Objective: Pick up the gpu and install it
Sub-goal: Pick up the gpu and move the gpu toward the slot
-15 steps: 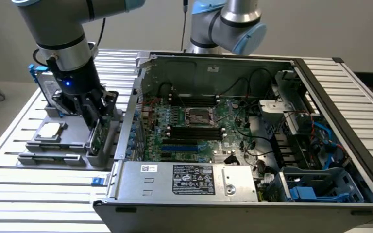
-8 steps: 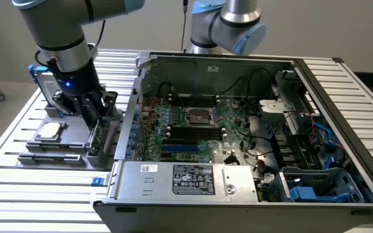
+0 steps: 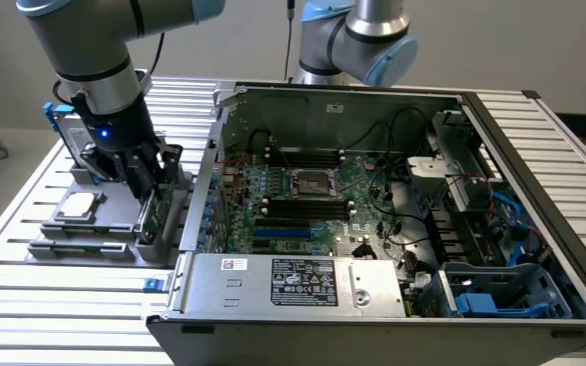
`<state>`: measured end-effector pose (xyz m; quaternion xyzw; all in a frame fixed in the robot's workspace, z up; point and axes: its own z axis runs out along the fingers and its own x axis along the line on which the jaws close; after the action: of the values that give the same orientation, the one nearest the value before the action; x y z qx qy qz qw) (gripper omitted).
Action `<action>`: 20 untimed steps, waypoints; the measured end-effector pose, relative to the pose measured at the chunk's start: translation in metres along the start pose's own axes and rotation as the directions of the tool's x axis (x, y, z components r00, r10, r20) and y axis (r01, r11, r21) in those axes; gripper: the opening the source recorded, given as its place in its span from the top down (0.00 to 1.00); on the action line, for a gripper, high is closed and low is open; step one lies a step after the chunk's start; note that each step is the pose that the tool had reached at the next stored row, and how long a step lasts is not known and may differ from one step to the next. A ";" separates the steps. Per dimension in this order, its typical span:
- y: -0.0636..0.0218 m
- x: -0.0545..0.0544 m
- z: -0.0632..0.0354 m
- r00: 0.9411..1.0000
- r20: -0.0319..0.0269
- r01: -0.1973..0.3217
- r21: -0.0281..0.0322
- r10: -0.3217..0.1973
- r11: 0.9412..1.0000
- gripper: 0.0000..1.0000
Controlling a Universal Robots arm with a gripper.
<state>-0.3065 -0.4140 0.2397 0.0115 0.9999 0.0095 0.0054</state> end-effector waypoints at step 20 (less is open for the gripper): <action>-0.0022 -0.006 0.0004 1.000 0.000 0.001 0.000 -0.001 1.000 0.58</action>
<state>-0.3002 -0.4163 0.2394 0.0111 0.9999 0.0095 0.0054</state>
